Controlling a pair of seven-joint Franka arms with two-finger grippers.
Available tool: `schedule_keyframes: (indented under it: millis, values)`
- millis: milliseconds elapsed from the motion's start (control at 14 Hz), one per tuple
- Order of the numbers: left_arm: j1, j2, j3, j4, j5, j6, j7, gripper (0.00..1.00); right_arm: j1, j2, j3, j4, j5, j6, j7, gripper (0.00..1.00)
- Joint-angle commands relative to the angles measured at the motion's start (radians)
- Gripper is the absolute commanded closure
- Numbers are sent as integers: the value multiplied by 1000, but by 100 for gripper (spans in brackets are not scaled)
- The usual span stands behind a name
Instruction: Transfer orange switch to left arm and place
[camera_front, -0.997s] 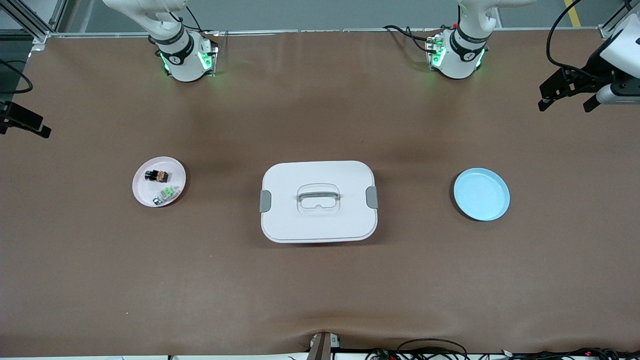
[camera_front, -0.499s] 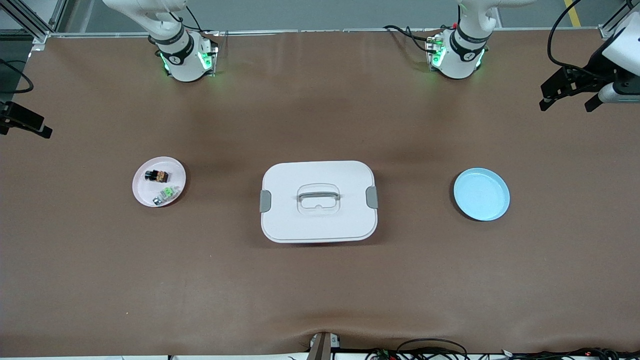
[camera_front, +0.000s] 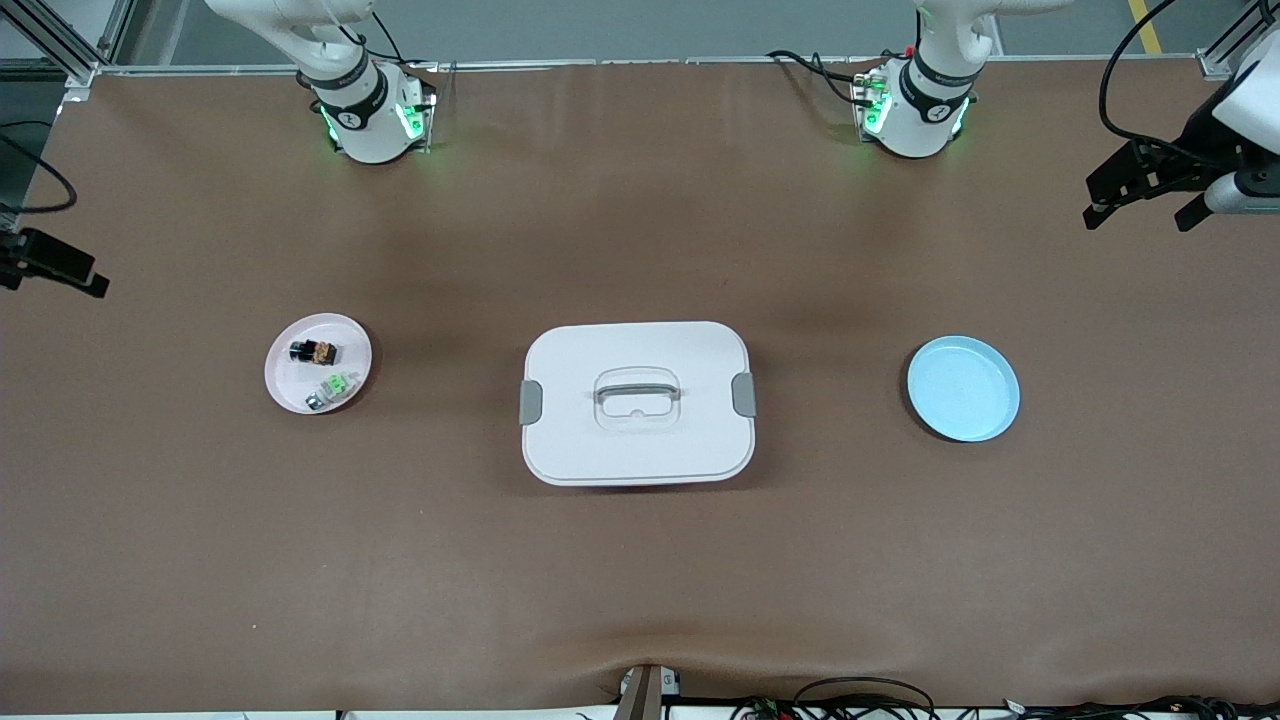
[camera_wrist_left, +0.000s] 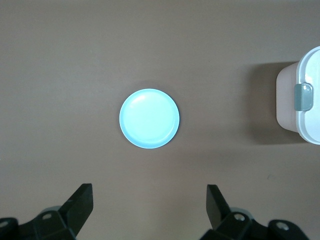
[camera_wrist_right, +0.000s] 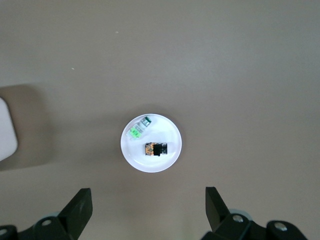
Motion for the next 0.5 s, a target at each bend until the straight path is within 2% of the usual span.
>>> schedule_keyframes:
  millis: [0,142,285,427]
  values:
    - [-12,22,10,32,15,-16,22,0,-12,110,6,14,-21,23,-9,0]
    - [-24,106,20,136,17,-42,13,0,1,153,4,16,-33,28,-35,0]
    - [-30,202,60,268,11,-128,22,0,-7,178,4,14,-38,44,-31,0]
    - [-61,208,88,278,9,-133,23,0,-22,202,6,-5,-12,86,-28,0]
